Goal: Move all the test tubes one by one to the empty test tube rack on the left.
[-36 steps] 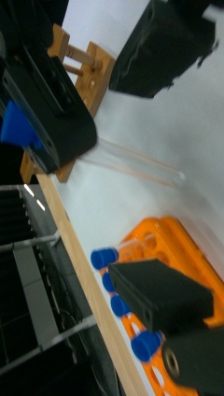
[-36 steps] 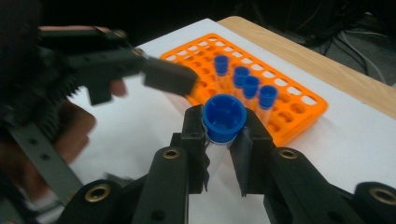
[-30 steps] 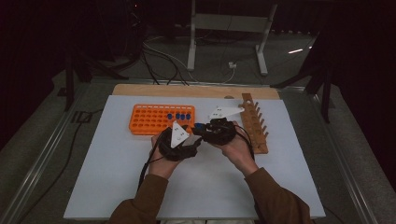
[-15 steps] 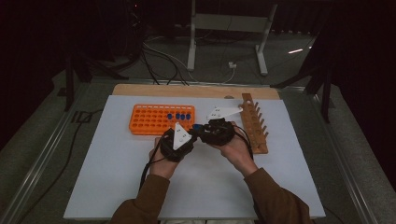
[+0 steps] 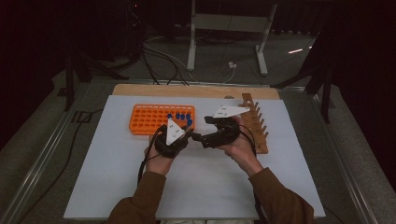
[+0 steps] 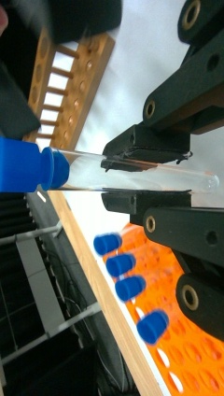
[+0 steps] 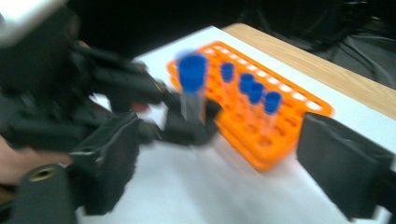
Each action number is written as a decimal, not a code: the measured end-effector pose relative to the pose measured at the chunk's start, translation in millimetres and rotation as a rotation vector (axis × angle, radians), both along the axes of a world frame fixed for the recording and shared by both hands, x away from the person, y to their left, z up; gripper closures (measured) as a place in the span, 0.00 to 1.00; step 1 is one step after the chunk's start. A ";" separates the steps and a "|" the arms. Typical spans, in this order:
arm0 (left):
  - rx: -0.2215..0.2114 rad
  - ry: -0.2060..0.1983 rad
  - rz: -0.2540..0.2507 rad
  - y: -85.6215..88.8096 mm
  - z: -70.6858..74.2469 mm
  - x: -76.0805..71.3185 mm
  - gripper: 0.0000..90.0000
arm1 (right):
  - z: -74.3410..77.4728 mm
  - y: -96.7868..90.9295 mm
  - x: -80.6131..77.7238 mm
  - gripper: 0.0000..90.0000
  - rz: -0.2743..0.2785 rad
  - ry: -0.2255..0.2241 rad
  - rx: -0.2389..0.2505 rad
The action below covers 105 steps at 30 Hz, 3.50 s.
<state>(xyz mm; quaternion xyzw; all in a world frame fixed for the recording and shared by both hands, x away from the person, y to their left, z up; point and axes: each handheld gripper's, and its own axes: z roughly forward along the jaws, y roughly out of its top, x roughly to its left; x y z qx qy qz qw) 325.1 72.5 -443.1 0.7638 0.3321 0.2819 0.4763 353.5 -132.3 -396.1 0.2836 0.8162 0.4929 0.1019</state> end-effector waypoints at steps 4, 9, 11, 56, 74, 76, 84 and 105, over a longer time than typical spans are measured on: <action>-0.028 0.002 0.031 10.2 1.7 4.7 0.87 | -3.6 -6.6 -0.1 0.04 -0.035 -0.003 -0.025; -0.057 -0.005 0.065 21.4 2.0 11.1 0.87 | -10.9 -22.0 -0.2 0.00 -0.084 -0.011 -0.028; -0.072 -0.004 0.079 26.0 1.8 13.9 0.87 | -13.5 -28.5 -0.8 0.00 -0.107 -0.014 -0.025; -0.197 0.035 0.361 58.8 -24.0 64.7 0.87 | -28.0 -89.4 -30.0 0.00 -0.197 -0.039 0.029; -0.244 0.085 0.365 65.3 -38.3 67.7 0.87 | -28.8 -90.3 -28.8 0.00 -0.189 -0.032 0.046; -0.250 0.100 0.355 64.8 -41.8 68.2 0.87 | -29.2 -90.2 -28.6 0.00 -0.188 -0.026 0.049; -0.145 0.155 0.350 56.1 -59.9 71.1 0.87 | -30.2 -90.4 -28.2 0.00 -0.185 -0.022 0.049; -0.105 0.134 0.302 62.9 -44.4 61.8 0.86 | -32.7 -94.1 -29.3 0.00 -0.190 -0.019 0.051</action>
